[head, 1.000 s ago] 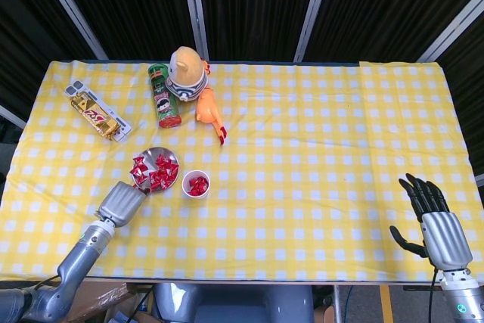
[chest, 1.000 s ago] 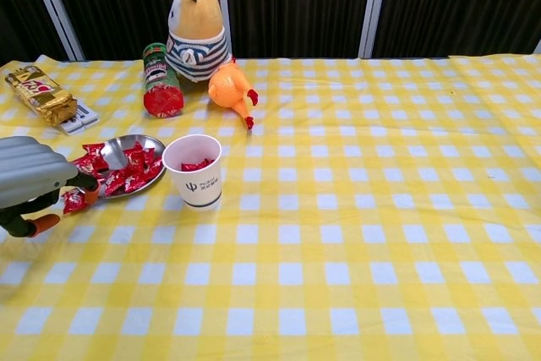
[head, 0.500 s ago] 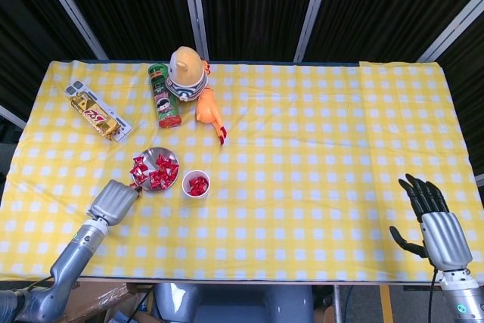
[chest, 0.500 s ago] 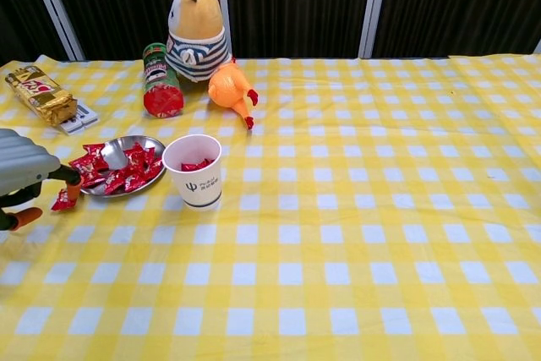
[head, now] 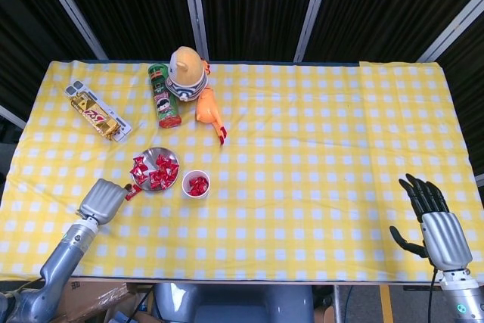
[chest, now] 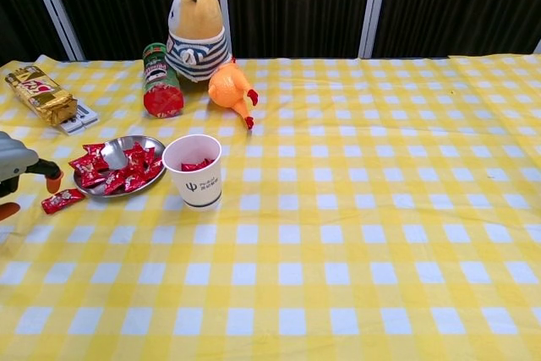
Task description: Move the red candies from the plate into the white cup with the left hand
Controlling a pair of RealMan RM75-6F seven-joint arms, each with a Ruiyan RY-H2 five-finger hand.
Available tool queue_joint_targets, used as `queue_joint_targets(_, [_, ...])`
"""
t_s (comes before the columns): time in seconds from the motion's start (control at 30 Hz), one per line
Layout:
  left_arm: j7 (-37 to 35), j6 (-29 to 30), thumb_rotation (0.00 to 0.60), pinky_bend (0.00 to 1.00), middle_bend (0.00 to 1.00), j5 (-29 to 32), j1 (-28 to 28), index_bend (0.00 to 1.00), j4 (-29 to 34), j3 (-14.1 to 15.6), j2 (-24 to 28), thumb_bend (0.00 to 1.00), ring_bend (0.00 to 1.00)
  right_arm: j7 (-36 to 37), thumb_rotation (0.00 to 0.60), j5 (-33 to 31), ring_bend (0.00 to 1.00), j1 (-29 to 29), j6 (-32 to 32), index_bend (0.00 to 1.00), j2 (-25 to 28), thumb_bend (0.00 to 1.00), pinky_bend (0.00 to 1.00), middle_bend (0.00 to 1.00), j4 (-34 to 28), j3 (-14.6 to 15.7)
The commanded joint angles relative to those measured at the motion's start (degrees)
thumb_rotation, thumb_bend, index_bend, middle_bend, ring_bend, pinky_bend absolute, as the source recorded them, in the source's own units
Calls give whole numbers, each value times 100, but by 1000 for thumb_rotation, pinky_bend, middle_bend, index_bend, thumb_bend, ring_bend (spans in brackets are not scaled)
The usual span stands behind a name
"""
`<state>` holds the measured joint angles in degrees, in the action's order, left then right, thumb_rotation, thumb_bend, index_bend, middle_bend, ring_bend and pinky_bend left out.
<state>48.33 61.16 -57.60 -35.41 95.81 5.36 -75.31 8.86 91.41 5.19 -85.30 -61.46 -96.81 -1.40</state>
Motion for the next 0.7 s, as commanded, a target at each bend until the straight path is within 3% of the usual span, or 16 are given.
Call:
queue_joint_targets(0.03, [-147, 42, 600, 925, 870, -138, 12, 285, 9, -60, -25, 514, 863, 1, 600, -4, 0, -3, -2, 0, -1, 385, 0, 0, 6, 1])
queue_joint_targets(0.3, [-200, 63, 600, 925, 870, -271, 24, 278, -24, -96, -108, 505, 863, 16, 600, -1, 0, -3, -2, 0, 7, 386, 0, 0, -3, 0])
queue_joint_targets(0.5, [-79, 283, 600, 931, 898, -272, 100, 329, -149, -131, -192, 224, 878, 21, 600, 5, 0, -5, -9, 0, 15, 386, 0, 0, -9, 1])
queue_joint_targets(0.7, [186, 973, 600, 950, 933, 118, 355, 385, -187, -411, -517, 211, 907, 11, 600, 3, 0, 1, 7, 0, 5, 386, 0, 0, -9, 3])
